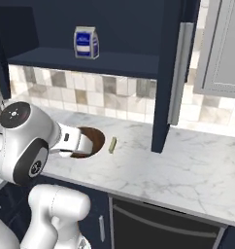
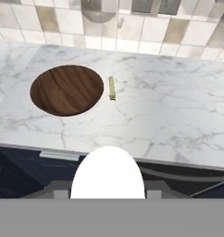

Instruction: Pick the egg and butter from the fridge and place them by the bowl for mixing.

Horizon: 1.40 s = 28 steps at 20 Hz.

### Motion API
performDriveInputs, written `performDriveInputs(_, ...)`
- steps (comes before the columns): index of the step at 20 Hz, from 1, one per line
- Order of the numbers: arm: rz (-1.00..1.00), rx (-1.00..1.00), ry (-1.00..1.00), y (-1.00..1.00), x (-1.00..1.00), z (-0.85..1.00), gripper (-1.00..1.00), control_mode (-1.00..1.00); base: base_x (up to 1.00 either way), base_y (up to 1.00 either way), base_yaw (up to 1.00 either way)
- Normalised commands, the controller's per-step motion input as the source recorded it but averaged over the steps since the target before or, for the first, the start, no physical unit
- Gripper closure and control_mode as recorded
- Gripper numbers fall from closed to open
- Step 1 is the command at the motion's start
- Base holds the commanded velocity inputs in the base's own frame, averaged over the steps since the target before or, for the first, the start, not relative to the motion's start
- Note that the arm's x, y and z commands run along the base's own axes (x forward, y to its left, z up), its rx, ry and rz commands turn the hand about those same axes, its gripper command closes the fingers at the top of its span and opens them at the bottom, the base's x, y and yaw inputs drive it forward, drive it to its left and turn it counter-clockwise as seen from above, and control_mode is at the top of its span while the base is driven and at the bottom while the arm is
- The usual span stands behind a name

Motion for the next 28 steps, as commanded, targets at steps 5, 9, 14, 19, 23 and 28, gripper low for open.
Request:
performDriveInputs(5, 0.00, 0.00, 0.00, 0.00, 0.00, 0.00, 1.00, 1.00, 0.54, 0.30, -0.03)
performDriveInputs(9, 0.00, 0.00, 0.00, 0.00, 0.00, 0.00, 1.00, 1.00, 0.47, 0.14, 0.00)
performDriveInputs(14, 0.00, 0.00, 0.00, 0.00, 0.00, 0.00, 1.00, 1.00, 0.23, 0.06, 0.00)
performDriveInputs(19, 0.00, 0.00, 0.00, 0.00, 0.00, 0.00, 1.00, 1.00, 0.00, 0.00, 0.00)
performDriveInputs(23, 0.00, 0.00, 0.00, 0.00, 0.00, 0.00, 1.00, 1.00, 0.00, 0.00, 0.00)
performDriveInputs(28, 0.00, 0.02, 0.04, -0.12, 0.12, -0.05, 1.00, -1.00, 0.02, 0.00, 0.00)
